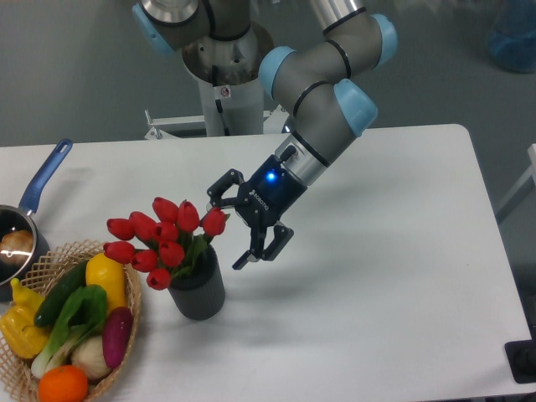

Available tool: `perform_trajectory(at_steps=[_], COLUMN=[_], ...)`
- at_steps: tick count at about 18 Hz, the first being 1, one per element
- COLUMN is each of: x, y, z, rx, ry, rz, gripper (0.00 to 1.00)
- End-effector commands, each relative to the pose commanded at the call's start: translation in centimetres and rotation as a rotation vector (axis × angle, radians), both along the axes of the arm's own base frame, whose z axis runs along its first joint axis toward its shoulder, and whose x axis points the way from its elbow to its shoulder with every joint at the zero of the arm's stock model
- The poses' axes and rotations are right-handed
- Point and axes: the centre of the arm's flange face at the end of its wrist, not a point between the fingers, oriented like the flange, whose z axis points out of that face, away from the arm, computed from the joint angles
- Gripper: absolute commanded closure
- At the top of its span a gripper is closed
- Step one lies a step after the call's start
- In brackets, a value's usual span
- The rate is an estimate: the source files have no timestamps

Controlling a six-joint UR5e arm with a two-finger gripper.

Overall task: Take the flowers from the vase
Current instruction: 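Push the open gripper in around the tulip stems below the blooms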

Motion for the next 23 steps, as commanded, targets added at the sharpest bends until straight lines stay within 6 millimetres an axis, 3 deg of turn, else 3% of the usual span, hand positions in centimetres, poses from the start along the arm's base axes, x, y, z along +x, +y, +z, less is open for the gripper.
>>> perform_trajectory(at_steps=[23], x=[0.98], y=[0.15], z=[-0.99], rx=[0.027], ry=[-0.011], rz=[-0.031], gripper=[0.0])
